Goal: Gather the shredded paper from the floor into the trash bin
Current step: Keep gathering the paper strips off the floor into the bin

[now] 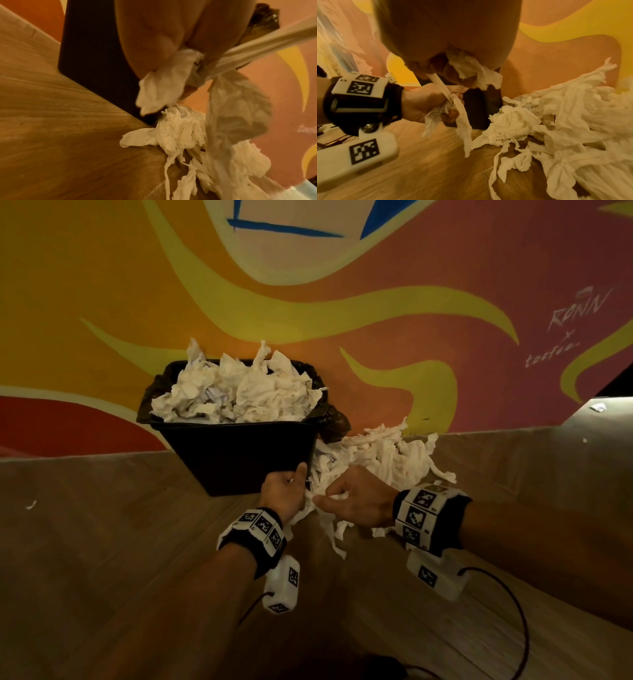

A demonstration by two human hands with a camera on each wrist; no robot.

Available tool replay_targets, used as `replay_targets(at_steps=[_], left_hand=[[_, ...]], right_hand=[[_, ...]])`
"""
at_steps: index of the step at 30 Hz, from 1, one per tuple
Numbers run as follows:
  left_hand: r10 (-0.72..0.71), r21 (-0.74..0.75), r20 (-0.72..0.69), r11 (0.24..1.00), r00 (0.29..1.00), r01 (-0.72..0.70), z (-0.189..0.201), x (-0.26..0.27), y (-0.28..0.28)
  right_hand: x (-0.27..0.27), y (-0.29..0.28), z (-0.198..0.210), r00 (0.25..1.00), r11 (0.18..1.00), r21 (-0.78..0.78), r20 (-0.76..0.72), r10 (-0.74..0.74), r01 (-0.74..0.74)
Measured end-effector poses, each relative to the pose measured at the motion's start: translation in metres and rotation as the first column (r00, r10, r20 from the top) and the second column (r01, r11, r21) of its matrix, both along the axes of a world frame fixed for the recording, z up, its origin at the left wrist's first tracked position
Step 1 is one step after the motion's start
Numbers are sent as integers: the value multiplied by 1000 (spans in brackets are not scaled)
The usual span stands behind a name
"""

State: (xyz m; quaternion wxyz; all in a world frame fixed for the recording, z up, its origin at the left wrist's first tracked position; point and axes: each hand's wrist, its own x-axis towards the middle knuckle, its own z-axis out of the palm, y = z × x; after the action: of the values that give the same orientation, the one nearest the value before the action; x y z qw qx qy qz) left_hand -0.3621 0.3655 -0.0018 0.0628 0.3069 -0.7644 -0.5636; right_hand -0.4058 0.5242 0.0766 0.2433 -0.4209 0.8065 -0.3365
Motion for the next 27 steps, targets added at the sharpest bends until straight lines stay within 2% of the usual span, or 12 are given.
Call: replay_targets(at_steps=[7,11,13,16,19,22,27], left_hand=[[118,67,75,990,990,-123,0,-3,5],[90,66,101,993,991,-97,-19,20,-26],[10,68,110,998,994,-18,-27,33,-38],[-174,151,134,977,976,154,-23,40,-43],[-364,27,167,931,916,365,-9,35,-42],[-411,-34,94,909,907,415,10,30,-35],[-538,12,-24,842,842,539,55,22,-30]], right_hand=[[10,0,3,996,991,-131,-84,-11,0],[8,2,9,992,955,-280,-44,-118,101],[-3,3,13,985,947,-294,-64,-157,132],[-16,5,16,983,956,-250,-61,-174,154],[-16,3,20,982,958,-225,-32,-188,176],[-24,-2,25,975,946,-238,29,-219,220],[-28,-10,42,968,916,-314,124,-220,248]])
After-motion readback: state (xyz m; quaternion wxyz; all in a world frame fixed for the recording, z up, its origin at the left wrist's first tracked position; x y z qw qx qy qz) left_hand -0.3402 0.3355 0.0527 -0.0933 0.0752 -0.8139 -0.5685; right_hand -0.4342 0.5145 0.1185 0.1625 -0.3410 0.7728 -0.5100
